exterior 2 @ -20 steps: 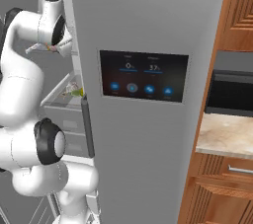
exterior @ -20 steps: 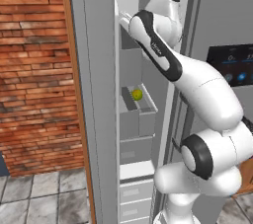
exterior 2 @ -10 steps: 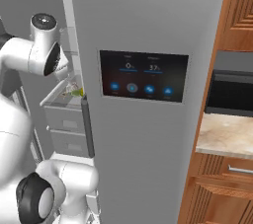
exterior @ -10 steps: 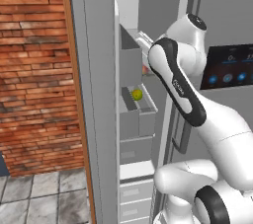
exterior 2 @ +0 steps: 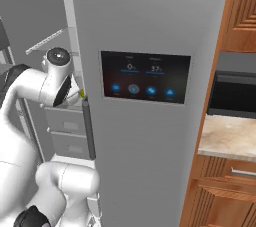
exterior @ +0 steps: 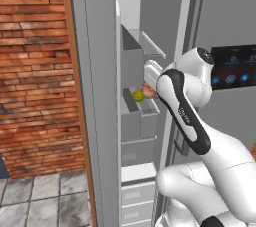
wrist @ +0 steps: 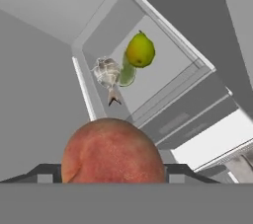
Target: Take the pear and peach from the highest rack and move them to the second highest rack where the lemon wedge and fish are located, to maximize freezer space. Close the freezer door after rearranging.
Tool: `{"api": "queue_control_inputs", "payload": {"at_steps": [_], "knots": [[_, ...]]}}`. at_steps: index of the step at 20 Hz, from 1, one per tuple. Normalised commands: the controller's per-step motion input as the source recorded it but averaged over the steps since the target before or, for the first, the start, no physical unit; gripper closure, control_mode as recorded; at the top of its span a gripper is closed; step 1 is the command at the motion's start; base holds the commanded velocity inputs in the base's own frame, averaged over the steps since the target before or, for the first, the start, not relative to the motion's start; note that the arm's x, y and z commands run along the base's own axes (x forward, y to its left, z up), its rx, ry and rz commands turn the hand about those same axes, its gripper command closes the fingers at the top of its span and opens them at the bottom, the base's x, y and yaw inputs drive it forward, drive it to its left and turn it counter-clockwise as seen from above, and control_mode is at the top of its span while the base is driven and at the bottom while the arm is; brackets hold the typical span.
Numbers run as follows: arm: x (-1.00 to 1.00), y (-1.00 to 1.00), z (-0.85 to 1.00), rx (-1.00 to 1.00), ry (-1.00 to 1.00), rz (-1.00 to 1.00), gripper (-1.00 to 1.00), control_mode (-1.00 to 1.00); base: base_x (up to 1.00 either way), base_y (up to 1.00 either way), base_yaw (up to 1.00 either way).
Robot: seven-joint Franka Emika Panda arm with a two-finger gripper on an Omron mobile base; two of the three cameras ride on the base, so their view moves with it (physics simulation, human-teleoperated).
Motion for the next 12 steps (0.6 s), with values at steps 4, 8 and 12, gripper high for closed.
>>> {"api": "queue_control_inputs", "payload": {"at_steps": [4, 8, 12], "knots": [[0.54, 0.0, -0.55, 0.0, 0.06, 0.0, 1.0, -1.0, 0.0, 0.0, 0.0], [0.78, 0.0, -0.53, 0.0, 0.08, 0.0, 1.0, -1.0, 0.0, 0.0, 0.0], [0.89, 0.11, -0.41, 0.01, 0.08, 0.0, 1.0, -1.0, 0.0, 0.0, 0.0]]}}
